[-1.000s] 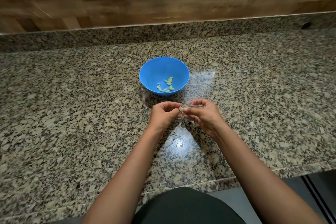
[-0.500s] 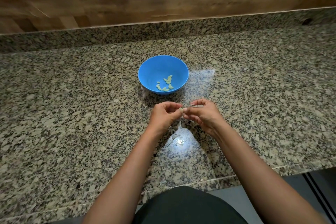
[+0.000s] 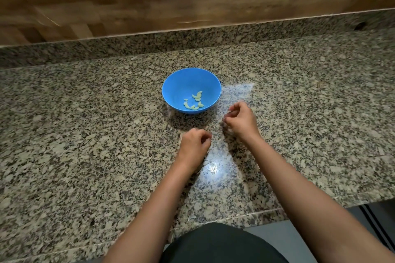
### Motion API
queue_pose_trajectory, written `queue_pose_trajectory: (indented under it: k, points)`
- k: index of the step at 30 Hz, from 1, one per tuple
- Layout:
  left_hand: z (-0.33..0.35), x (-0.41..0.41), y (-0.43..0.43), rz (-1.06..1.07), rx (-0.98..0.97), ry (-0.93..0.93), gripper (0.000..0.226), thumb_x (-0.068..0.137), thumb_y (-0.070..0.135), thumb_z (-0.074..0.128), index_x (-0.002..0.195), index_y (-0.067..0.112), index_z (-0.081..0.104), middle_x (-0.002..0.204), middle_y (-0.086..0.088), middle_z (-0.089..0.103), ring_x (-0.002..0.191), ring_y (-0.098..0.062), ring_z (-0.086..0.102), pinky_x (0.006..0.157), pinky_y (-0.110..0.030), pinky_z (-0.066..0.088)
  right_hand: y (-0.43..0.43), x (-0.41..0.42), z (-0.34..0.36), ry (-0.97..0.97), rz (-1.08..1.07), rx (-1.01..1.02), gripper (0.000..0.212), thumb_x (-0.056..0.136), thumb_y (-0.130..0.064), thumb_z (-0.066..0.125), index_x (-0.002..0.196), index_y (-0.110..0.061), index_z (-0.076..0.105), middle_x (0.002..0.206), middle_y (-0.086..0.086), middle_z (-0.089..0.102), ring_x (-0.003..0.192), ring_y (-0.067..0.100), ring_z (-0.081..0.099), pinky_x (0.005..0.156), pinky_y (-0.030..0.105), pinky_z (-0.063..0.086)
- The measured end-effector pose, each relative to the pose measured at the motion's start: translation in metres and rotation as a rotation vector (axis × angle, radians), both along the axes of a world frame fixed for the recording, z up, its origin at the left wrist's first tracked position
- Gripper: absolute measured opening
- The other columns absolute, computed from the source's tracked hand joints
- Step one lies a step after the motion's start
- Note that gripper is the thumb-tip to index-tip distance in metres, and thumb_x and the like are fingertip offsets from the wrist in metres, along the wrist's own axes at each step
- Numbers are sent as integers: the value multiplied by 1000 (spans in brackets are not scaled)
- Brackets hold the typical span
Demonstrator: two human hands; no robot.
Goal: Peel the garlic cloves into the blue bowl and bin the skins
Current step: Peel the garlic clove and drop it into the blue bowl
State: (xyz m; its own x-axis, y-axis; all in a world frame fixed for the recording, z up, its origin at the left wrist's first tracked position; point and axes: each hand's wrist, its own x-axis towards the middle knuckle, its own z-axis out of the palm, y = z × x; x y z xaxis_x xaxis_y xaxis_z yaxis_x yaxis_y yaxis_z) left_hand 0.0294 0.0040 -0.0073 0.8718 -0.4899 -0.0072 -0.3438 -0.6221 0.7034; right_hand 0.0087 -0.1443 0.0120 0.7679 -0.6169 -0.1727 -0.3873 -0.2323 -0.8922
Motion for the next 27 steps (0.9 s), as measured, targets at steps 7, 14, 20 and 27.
queue_pose_trajectory:
  k: [7, 14, 20, 27]
  points:
    - [-4, 2, 3, -55, 40, -51, 19, 90, 13, 59, 106, 9, 69, 106, -4, 61, 100, -15, 56, 83, -12, 35, -8, 7, -11, -23, 92, -172, 16, 85, 1, 60, 96, -9, 54, 92, 4, 59, 85, 16, 57, 62, 11, 41]
    - [-3, -7, 13, -73, -19, -60, 23, 93, 13, 54, 113, 10, 65, 108, -3, 62, 98, -10, 53, 90, -20, 44, 11, -53, -11, 102, 256, -381, 58, 84, -47, 60, 130, -15, 47, 129, 3, 52, 123, 18, 46, 104, 35, 40]
    - [-11, -21, 25, -60, -141, -118, 26, 91, 3, 53, 115, 3, 64, 111, -9, 65, 102, -15, 58, 94, -22, 43, 41, -96, -35, 456, 470, -622, 127, 56, -92, 21, 146, -14, -22, 151, 4, -29, 141, 19, -22, 118, 38, -5]
    - [-19, -29, 31, -44, -210, -74, 32, 95, 14, 46, 121, 3, 60, 122, -8, 61, 114, -15, 55, 99, -19, 39, 37, -61, -40, 534, 373, -726, 113, 71, -88, 8, 140, -6, -31, 146, 17, -35, 138, 28, -28, 114, 40, -14]
